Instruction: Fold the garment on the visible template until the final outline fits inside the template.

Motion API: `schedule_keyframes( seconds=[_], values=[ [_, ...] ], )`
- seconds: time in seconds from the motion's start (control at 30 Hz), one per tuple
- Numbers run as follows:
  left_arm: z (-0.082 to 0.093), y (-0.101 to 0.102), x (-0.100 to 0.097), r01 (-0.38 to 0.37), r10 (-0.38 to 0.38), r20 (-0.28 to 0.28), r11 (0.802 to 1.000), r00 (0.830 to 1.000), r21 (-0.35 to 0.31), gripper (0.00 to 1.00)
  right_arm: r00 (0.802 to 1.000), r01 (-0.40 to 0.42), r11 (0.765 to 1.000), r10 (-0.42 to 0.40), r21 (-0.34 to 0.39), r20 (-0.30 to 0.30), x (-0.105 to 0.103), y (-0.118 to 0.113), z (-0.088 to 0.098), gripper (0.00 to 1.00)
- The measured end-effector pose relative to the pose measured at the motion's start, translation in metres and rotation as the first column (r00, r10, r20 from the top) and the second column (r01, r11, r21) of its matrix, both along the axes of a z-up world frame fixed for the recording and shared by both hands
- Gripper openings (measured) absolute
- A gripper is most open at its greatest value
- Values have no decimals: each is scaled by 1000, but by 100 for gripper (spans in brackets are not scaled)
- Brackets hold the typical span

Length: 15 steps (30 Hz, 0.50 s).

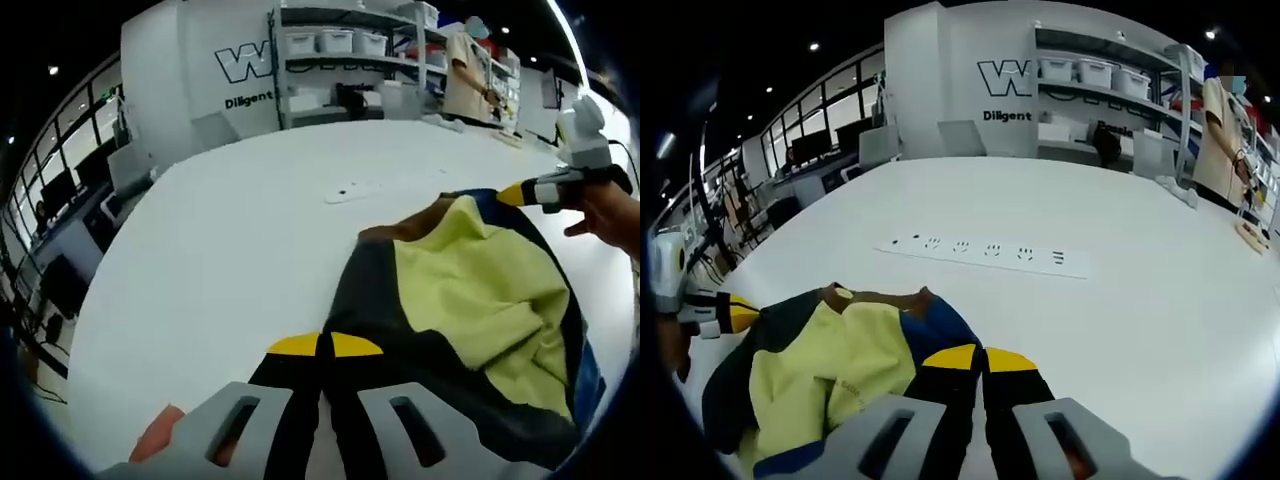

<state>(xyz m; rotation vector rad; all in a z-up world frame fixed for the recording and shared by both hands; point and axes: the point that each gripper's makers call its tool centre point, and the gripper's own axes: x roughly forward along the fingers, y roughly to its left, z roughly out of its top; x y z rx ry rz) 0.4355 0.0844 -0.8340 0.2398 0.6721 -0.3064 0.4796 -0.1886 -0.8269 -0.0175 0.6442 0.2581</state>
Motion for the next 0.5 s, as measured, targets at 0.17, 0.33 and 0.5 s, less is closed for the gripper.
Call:
schedule_keyframes(
  seconds=[0.17,0.33,0.5],
  values=[
    [2,4,9,34,-35,15,998,999,57,0,1000,2,1000,-2,-4,-4,0,-6,-2,0],
    [4,5,17,67,-70,26,992,997,106,0,1000,0,1000,0,-21,-4,1,-11,-3,0],
    [3,6,21,82,-88,34,986,995,148,0,1000,-10,998,10,-66,-1,2,-19,-5,0]
  ],
)
